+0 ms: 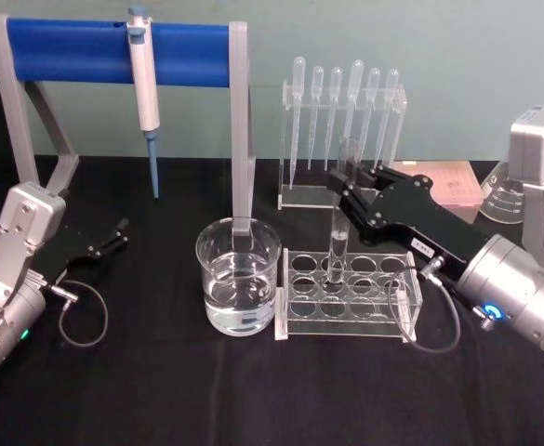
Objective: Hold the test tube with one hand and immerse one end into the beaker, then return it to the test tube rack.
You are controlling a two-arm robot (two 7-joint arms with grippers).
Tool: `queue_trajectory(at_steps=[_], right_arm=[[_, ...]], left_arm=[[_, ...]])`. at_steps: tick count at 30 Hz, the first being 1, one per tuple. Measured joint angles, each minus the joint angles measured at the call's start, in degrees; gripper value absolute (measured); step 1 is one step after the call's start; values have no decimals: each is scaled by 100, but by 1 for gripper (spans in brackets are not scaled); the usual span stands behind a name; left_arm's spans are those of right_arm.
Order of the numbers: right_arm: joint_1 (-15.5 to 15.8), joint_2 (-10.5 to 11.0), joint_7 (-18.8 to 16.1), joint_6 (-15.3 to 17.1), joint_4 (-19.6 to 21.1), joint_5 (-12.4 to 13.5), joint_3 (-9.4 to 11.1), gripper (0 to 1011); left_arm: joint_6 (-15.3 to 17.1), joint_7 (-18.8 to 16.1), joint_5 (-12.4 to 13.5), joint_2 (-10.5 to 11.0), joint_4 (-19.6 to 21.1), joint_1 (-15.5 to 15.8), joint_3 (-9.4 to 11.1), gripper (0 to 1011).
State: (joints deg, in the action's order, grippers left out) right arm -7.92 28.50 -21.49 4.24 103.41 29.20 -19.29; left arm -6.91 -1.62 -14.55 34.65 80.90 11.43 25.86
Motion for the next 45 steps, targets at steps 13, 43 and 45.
queue_trajectory(at_steps=[13, 43, 45], right_arm=[[-22, 10, 13, 42, 46, -25, 11, 224], [-16, 11, 9, 30, 24, -25, 3, 224], [-15, 11, 9, 30, 24, -25, 3, 223]], left_arm=[[0, 0, 0, 0, 0, 0, 0, 1000], [0, 0, 0, 0, 0, 0, 0, 1000], [0, 0, 0, 0, 0, 0, 0, 1000]])
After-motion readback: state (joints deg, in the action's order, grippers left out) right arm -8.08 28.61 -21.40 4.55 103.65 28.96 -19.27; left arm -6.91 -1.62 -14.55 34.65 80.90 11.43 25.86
